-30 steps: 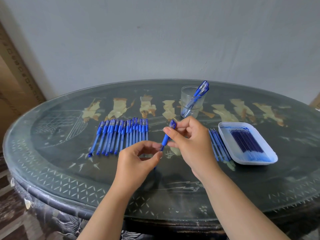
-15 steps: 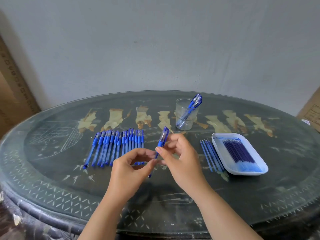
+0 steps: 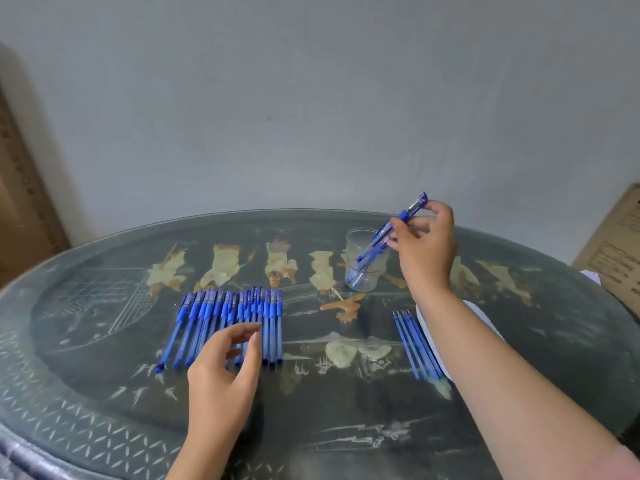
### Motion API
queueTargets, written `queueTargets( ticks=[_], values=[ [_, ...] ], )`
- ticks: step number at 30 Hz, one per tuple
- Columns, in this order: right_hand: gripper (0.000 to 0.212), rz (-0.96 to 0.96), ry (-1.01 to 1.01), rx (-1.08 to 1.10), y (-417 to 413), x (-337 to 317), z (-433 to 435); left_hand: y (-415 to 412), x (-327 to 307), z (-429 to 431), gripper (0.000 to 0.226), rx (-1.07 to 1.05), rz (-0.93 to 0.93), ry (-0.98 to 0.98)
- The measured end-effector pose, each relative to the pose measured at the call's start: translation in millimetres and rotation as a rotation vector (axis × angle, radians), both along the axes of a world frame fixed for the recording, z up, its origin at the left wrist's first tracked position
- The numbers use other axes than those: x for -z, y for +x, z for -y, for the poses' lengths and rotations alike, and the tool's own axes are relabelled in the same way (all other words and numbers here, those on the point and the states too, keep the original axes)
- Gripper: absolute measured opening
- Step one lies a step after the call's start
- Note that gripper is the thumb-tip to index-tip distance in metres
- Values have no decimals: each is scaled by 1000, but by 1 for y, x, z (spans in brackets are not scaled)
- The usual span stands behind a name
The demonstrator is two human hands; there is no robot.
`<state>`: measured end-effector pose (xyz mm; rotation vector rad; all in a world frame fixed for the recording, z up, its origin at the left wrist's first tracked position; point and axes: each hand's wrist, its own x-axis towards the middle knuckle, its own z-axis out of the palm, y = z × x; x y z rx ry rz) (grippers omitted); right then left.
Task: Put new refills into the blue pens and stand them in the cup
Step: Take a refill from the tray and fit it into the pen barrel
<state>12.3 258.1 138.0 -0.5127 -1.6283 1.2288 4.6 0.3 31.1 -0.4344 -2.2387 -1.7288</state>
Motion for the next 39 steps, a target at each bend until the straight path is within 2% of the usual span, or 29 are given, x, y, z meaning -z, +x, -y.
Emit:
queueTargets(
  ticks=[6, 13, 21, 23, 25, 27, 29, 31, 34, 39],
  values=[
    [52, 48, 125, 105, -27, -1, -22, -7, 2, -3, 20, -8, -15, 16],
    [15, 356, 277, 129, -41, 19, -27, -12, 3, -4, 19, -8, 4, 19],
    [17, 572, 314, 157, -44, 33, -36, -14, 3, -6, 13, -16, 17, 14],
    [23, 548, 284, 152, -41, 32, -33, -13, 3, -6, 13, -15, 20, 12],
    [25, 419, 254, 200, -34, 31, -21, -12, 2, -6, 13, -15, 25, 11],
    [22, 253, 290, 275, -25, 36, -2, -12, 3, -5, 13, -16, 26, 8],
    [15, 232, 338, 227, -18, 48, 28, -12, 3, -5, 13, -17, 27, 9],
    [3, 428, 380, 23, -14, 67, 59, -12, 2, -4, 13, -21, 30, 13],
    [18, 734, 417, -260, -14, 98, 98, -13, 3, -5, 13, -47, 30, 32],
    [26, 895, 384, -190, -23, 111, 126, -14, 5, -4, 13, -66, 22, 43]
  ],
)
